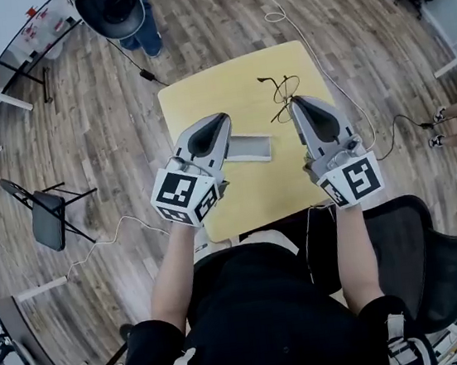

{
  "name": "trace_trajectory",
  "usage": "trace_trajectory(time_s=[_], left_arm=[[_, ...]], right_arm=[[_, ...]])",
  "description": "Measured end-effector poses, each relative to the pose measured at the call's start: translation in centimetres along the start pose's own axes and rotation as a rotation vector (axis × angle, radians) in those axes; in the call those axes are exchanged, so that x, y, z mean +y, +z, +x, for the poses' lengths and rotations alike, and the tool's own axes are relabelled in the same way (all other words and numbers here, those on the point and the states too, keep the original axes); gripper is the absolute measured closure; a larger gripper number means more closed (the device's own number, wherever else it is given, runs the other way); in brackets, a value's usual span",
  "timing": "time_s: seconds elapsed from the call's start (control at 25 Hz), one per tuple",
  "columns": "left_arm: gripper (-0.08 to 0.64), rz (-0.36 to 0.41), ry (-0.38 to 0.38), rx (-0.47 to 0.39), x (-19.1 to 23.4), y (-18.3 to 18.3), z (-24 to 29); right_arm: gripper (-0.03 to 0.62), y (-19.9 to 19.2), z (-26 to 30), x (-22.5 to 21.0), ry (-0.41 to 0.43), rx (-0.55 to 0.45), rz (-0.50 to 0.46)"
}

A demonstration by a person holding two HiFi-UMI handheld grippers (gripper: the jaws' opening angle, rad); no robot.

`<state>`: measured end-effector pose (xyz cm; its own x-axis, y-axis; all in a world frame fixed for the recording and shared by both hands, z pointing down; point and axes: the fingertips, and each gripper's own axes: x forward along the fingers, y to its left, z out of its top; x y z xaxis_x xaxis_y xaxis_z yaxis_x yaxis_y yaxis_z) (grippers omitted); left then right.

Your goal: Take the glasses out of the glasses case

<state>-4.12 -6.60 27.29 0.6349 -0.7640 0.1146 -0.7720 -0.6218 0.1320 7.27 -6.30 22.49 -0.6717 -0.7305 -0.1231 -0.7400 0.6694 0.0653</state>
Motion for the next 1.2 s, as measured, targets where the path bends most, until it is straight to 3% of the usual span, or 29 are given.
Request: trace_trajectory(time_s=[0.2,0.44,1.2], left_arm=[[0.534,-0.006,0.000,-0.023,-0.6,0.6,0.0],[0.534,-0.021,-0.002,-0.031,-1.2,0.4,-1.0],[0.534,-0.037,0.004,-0.014,-1.5,-0.3,-1.7]], right_arm=[[0.571,1.2,-1.2,-1.3,0.005,-0.092,0.178],[0.571,1.8,-2.5,-1.1,0.017,-0.148,0.295],[0.573,1.0,-2.6,-1.3,0.054,-0.129,0.354]])
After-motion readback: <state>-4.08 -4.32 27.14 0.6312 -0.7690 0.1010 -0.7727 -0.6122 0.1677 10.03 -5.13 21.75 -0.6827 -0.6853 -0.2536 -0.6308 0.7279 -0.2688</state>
